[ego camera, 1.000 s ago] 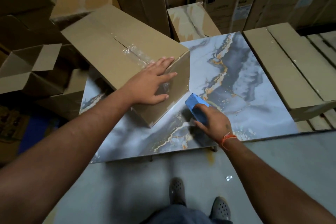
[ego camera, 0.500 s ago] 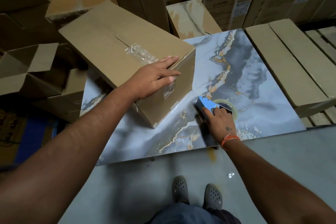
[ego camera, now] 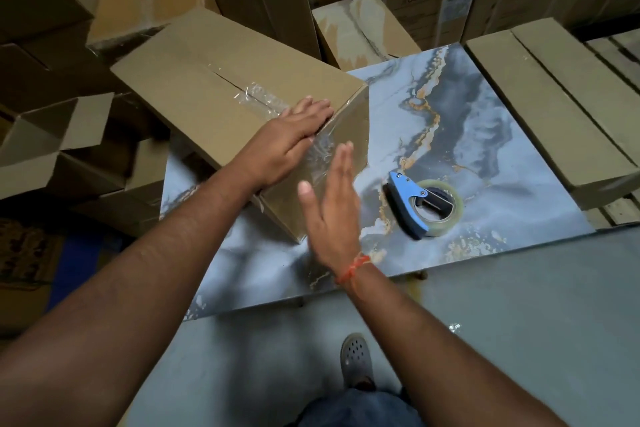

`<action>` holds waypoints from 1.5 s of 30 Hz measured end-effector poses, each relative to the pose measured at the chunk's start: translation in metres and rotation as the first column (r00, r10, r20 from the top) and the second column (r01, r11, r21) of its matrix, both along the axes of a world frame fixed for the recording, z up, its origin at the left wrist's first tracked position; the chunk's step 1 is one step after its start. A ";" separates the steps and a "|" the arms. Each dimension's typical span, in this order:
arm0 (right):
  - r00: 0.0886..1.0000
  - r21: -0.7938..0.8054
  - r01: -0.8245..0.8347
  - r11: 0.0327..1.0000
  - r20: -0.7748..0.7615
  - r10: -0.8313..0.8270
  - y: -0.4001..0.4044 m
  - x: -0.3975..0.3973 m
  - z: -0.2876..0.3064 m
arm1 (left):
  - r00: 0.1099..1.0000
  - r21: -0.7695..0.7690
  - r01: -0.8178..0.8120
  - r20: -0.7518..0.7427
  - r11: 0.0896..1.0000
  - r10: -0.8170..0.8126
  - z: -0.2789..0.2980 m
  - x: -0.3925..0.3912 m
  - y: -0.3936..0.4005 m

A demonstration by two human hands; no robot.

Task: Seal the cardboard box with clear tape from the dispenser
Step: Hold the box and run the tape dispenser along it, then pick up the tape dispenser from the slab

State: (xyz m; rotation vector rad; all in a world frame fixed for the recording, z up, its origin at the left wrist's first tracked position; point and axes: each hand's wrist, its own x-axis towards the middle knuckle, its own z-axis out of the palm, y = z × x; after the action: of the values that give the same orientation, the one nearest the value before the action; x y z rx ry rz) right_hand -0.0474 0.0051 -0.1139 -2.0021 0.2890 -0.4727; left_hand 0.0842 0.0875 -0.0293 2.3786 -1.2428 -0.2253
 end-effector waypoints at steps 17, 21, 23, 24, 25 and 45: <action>0.924 0.318 -0.097 0.943 -0.323 0.204 0.018 0.023 -0.052 | 0.999 -0.015 -0.015 -0.040 1.000 0.015 -0.002 0.006 0.003; 0.948 0.157 -0.113 0.981 -0.279 0.154 -0.021 0.003 -0.048 | 0.993 -0.023 -0.099 0.065 0.995 0.101 0.000 -0.004 -0.007; 0.977 0.010 -0.008 1.000 -0.212 0.009 -0.053 -0.010 -0.045 | 0.974 -0.083 -0.139 0.170 0.987 0.151 -0.001 -0.020 -0.015; 0.981 -0.079 0.040 0.996 -0.185 -0.054 -0.071 -0.016 -0.046 | 0.960 -0.141 -0.128 0.231 0.982 0.159 -0.004 -0.033 -0.019; 0.978 -0.181 0.071 0.981 -0.179 -0.104 -0.088 -0.020 -0.048 | 0.949 -0.206 -0.094 0.277 0.974 0.150 -0.009 -0.048 -0.024; 0.933 -0.585 -0.175 0.792 -0.354 -0.055 -0.249 -0.027 -0.105 | 0.135 0.138 -0.763 -0.922 0.632 0.364 -0.162 -0.092 -0.151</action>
State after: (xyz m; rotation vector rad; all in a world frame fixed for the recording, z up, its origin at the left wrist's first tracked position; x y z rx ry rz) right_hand -0.0744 -0.2444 -0.2186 -2.7369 0.3173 -0.1552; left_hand -0.0080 -0.0634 -0.1913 1.6659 0.2490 -0.8084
